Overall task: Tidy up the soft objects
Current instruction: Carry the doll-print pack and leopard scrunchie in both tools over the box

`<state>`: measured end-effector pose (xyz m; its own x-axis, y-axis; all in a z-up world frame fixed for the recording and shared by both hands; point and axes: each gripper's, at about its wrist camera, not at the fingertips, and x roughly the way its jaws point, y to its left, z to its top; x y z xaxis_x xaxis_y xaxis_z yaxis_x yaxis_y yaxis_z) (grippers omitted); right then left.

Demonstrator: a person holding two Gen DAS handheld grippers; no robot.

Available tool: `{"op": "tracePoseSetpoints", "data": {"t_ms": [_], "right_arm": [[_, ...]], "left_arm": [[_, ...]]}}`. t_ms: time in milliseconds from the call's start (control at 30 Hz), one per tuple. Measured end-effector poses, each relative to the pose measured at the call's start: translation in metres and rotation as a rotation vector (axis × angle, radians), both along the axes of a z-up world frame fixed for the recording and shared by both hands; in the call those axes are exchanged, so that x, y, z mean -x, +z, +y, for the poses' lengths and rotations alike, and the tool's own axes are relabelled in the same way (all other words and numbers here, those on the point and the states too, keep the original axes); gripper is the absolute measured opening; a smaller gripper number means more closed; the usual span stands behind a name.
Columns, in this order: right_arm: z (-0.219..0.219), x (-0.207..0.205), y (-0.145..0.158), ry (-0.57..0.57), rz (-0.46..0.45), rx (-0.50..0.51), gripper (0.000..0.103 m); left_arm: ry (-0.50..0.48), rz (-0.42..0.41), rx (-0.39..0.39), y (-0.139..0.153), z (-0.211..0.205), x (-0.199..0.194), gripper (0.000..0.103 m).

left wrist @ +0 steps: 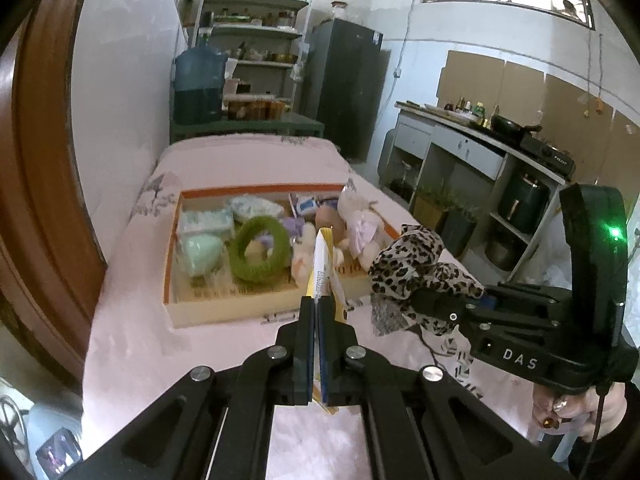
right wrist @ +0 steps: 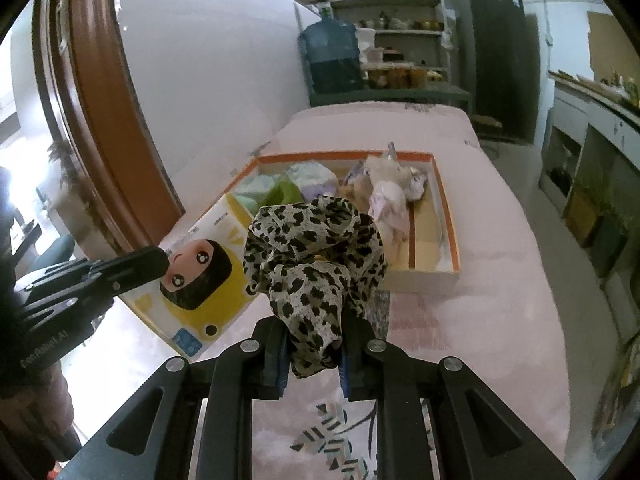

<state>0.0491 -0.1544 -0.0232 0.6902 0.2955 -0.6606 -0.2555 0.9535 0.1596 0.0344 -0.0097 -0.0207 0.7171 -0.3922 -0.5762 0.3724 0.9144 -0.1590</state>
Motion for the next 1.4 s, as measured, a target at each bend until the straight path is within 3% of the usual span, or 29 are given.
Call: {"op": "tracePoseSetpoints", "data": {"t_ms": [667,1400], "right_arm": [[0.014,-0.030,0.046,0.026,-0.101,0.043,0.019],[0.023,-0.109,0.036,0.009,-0.079,0.045,0.019]], "left_arm": [[0.029,-0.112,0.032,0.051,0.003,-0.028,0.001],[0.156,-0.071,0.137,0.044,0.044,-0.116,0.001]]}}
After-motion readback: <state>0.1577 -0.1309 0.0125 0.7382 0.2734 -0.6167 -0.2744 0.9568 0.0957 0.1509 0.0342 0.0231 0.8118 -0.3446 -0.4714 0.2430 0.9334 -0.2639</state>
